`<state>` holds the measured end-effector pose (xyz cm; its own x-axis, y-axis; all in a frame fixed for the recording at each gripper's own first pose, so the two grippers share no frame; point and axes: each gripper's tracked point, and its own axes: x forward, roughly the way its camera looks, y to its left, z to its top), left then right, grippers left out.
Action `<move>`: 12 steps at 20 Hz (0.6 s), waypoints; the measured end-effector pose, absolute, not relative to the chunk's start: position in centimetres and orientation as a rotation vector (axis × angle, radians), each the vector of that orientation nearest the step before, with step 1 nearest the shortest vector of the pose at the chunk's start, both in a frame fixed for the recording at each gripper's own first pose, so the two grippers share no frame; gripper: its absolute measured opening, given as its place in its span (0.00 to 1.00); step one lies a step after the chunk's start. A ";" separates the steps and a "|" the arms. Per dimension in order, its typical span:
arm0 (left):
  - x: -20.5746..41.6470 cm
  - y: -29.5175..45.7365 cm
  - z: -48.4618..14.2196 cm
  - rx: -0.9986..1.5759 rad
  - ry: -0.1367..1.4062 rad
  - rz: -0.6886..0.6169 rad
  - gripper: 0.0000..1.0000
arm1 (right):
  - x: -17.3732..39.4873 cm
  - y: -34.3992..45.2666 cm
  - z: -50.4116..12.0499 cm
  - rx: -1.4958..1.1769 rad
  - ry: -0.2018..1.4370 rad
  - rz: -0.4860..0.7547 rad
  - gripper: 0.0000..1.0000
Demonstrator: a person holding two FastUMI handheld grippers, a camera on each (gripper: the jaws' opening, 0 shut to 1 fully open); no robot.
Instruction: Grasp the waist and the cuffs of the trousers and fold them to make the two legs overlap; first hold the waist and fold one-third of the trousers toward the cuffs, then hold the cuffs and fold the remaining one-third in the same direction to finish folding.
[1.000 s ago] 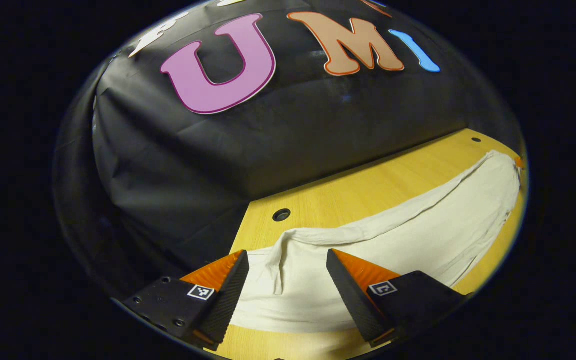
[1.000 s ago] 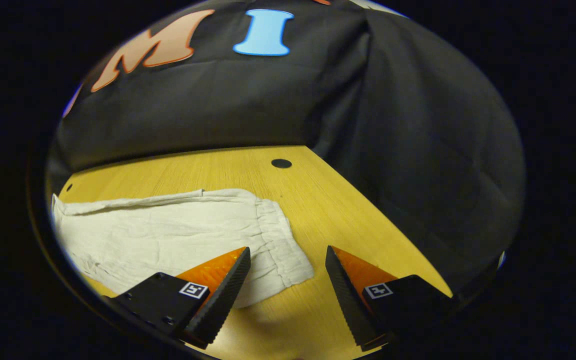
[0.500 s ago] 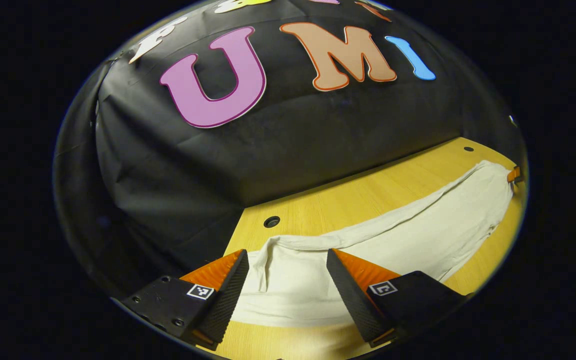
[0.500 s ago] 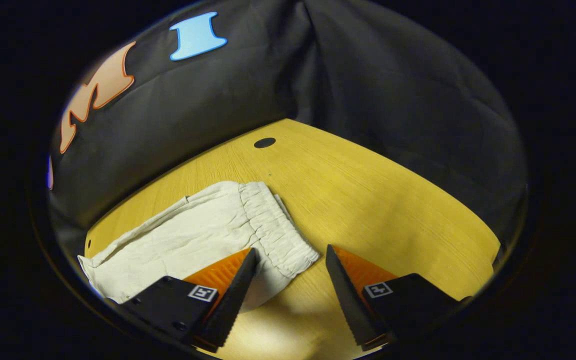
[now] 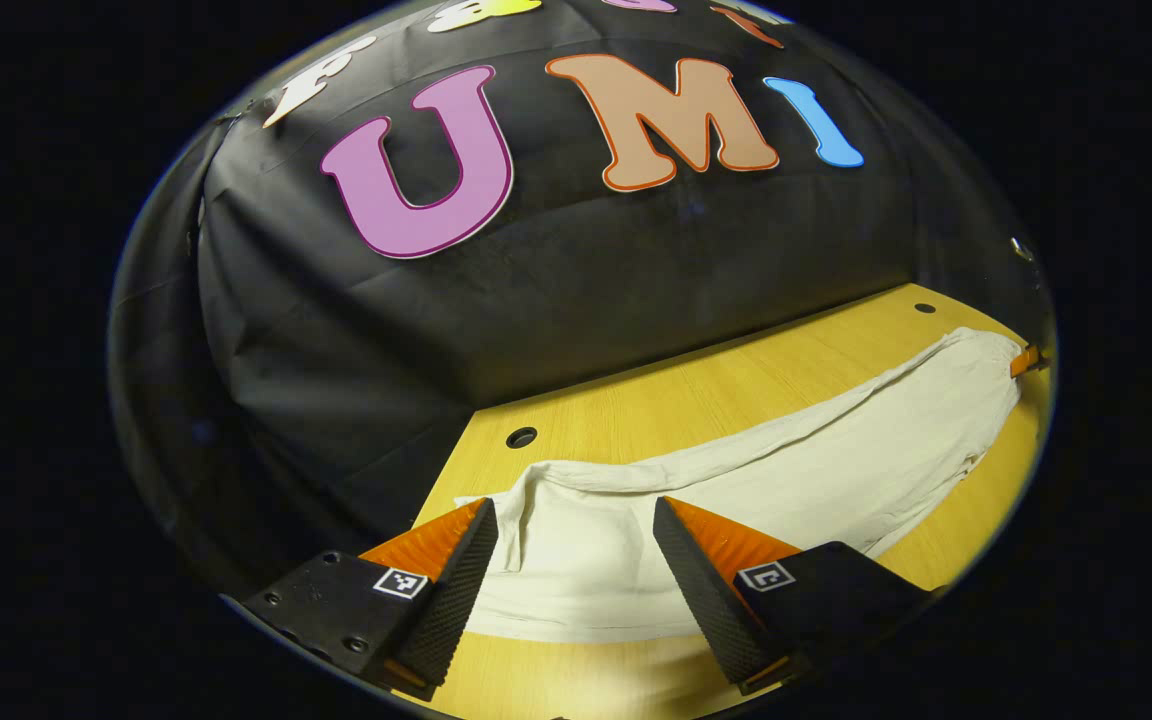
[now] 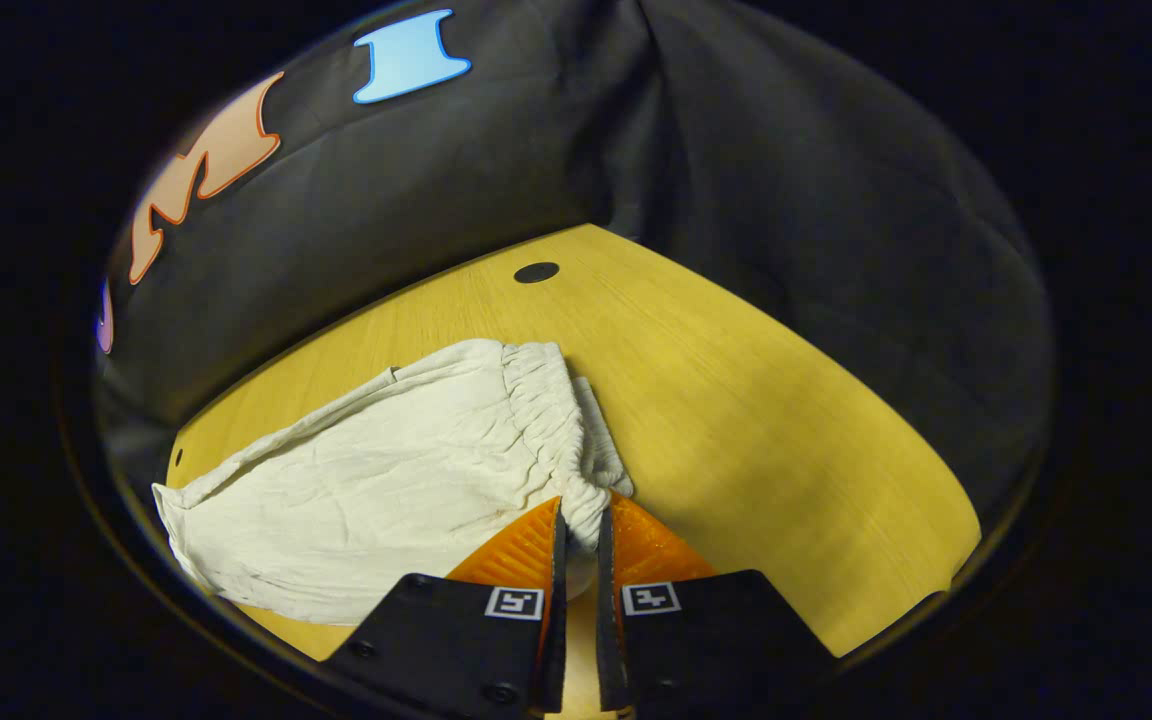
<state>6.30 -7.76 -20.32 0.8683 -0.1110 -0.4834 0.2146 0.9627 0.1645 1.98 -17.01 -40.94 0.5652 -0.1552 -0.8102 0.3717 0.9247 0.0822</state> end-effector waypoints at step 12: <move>5.8 -5.3 -18.0 0.164 0.447 -0.126 0.95 | 3.6 -16.4 -34.9 0.157 0.737 -0.191 0.14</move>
<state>5.76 -5.35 -18.01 0.8943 -0.0850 -0.4394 0.1568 0.9791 0.1298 3.58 -16.39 -34.85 0.7243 -0.1172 -0.6794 0.2269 0.9711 0.0744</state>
